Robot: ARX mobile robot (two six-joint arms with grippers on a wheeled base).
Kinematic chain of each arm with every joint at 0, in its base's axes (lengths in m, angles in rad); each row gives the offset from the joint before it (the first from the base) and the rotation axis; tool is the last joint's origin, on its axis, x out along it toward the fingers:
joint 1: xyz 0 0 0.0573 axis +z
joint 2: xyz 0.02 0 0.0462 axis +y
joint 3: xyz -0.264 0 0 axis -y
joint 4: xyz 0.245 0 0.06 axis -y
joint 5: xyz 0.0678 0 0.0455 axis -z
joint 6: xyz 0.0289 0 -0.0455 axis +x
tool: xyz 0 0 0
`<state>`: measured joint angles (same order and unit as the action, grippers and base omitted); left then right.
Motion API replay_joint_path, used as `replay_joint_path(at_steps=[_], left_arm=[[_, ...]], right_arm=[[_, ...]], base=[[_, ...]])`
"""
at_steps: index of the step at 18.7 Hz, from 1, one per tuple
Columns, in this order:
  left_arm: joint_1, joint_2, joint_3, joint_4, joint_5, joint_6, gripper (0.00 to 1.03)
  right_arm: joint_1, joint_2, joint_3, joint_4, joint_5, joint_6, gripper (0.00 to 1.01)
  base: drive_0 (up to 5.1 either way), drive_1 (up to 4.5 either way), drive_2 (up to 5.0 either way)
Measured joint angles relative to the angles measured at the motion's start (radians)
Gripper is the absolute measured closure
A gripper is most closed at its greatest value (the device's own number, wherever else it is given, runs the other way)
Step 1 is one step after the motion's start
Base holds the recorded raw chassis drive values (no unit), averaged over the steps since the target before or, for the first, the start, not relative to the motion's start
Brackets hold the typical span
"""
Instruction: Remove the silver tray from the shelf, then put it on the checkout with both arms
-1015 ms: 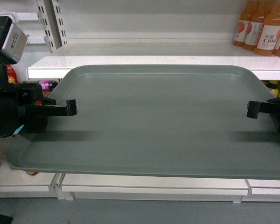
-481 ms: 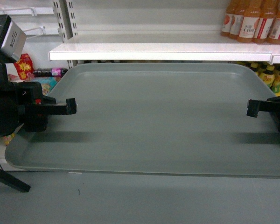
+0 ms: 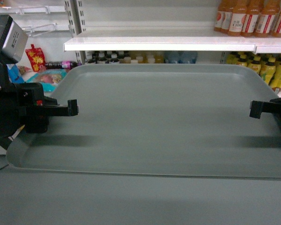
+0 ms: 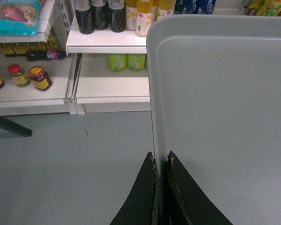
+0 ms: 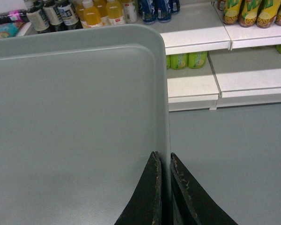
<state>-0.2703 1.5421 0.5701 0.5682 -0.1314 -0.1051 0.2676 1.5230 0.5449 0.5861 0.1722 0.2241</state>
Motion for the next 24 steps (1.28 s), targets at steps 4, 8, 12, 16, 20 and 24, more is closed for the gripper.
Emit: replay_joint_path(at_steps=[4,8,12,16,20,24], left_arm=[[0.0,0.0,0.0,0.0,0.0,0.0,0.99],[0.0,0.0,0.0,-0.001,0.0,0.0,0.99],[-0.001,0.0,0.0,-0.003,0.0,0.0,0.99],[0.001,0.0,0.0,0.002,0.0,0.0,0.99],[0.0,-0.001,0.0,-0.003,-0.001,0.0,0.99],[0.001,0.0,0.0,-0.001,0.0,0.0,0.99]], right_arm=[[0.0,0.0,0.0,0.001,0.0,0.0,0.98],[0.0,0.0,0.0,0.001,0.0,0.0,0.98],[0.0,0.0,0.0,-0.002,0.0,0.0,0.98],[0.0,0.0,-0.001,0.003,-0.001,0.0,0.98],[0.0,0.0,-0.001,-0.002,0.0,0.0,0.98],[0.0,0.0,-0.001,0.001,-0.001,0.0,0.98]], base=[[0.1,-4.07,4.3],[0.1,-4.08,4.3],[0.0,-4.16,4.2],[0.0,-4.16,4.2],[0.0,-4.18,4.2],[0.0,-4.18,4.2]])
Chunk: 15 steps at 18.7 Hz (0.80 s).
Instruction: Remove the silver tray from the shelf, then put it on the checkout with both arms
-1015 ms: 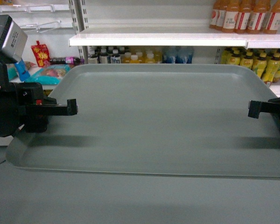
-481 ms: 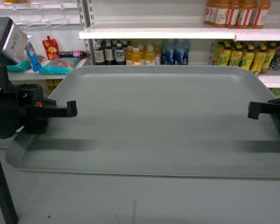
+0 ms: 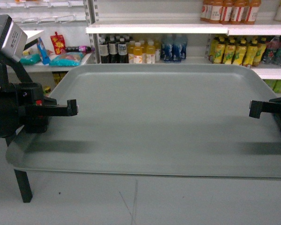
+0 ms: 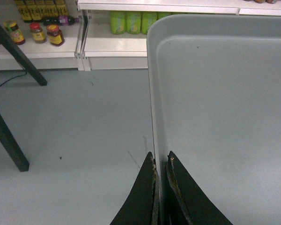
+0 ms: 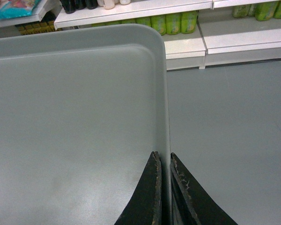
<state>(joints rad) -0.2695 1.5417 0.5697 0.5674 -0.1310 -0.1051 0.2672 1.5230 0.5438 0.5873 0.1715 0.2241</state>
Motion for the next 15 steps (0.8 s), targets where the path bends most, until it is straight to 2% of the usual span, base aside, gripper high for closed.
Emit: replay_joint_path(at_steps=[15], left_arm=[[0.0,0.0,-0.002,0.002,0.0,0.0,0.99]], right_arm=[[0.0,0.0,-0.001,0.003,0.0,0.0,0.98]], base=[[0.0,-4.15,4.2]])
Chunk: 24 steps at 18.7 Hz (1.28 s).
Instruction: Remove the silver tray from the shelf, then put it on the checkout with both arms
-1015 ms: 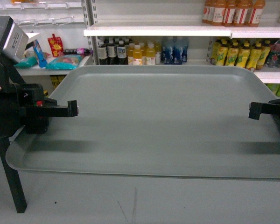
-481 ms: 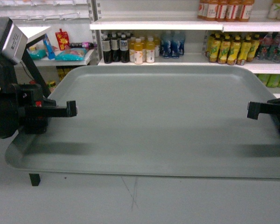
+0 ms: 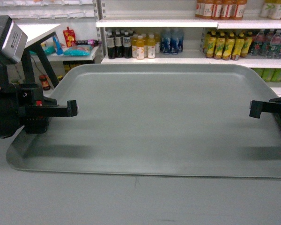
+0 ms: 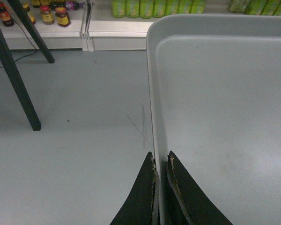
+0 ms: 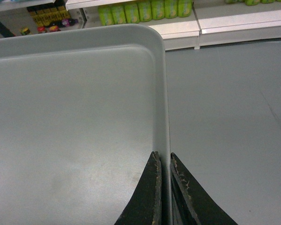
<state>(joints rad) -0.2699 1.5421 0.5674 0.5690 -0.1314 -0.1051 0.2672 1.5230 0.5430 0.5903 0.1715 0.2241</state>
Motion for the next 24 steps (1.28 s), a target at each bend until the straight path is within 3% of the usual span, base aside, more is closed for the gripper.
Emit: replay_joint_path(at_steps=[7,24], left_arm=[[0.0,-0.002,-0.002,-0.003,0.0,0.0,0.99],[0.0,-0.002,-0.002,-0.004,0.0,0.0,0.99]], right_arm=[[0.001,-0.002,0.0,-0.003,0.0,0.0,0.98],[0.001,-0.002,0.0,-0.001,0.0,0.0,0.99]], base=[[0.0,0.0,0.0],[-4.9,2.47,2.5]])
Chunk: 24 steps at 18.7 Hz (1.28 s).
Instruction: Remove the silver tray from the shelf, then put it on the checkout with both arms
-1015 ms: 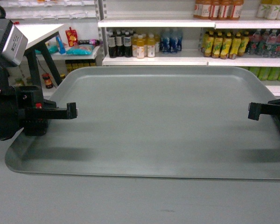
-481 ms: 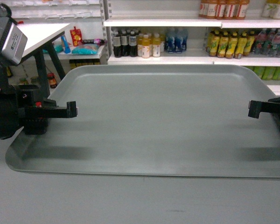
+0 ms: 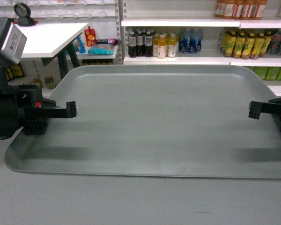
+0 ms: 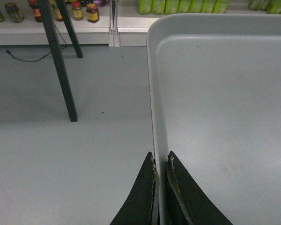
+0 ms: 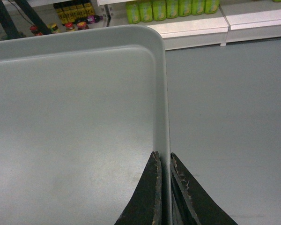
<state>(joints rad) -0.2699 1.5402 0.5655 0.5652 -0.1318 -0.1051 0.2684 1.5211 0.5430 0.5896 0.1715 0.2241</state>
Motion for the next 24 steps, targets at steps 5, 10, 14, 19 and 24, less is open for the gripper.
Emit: replay_joint_path(at_steps=[5,10,14,19,24], left_arm=[[0.0,0.0,0.0,0.001,0.001,0.0,0.99],[0.0,0.0,0.0,0.002,0.0,0.0,0.99],[0.0,0.0,0.0,-0.001,0.0,0.0,0.99],[0.0,0.0,0.0,-0.001,0.0,0.0,0.99],[0.0,0.0,0.0,0.0,0.0,0.0,0.99]], right_arm=[[0.0,0.0,0.0,-0.003,0.0,0.0,0.99],[0.0,0.0,0.0,0.001,0.0,0.0,0.99],[0.0,0.0,0.0,-0.003,-0.001,0.0,0.99],[0.0,0.0,0.0,-0.007,0.0,0.0,0.99],[0.0,0.0,0.0,-0.002,0.0,0.0,0.99]], base=[[-5.0,2.39,2.4],[-5.0,2.42,2.4],[-4.9,2.46,2.5],[-5.0,2.41,2.4],[-5.0,2.39,2.4]])
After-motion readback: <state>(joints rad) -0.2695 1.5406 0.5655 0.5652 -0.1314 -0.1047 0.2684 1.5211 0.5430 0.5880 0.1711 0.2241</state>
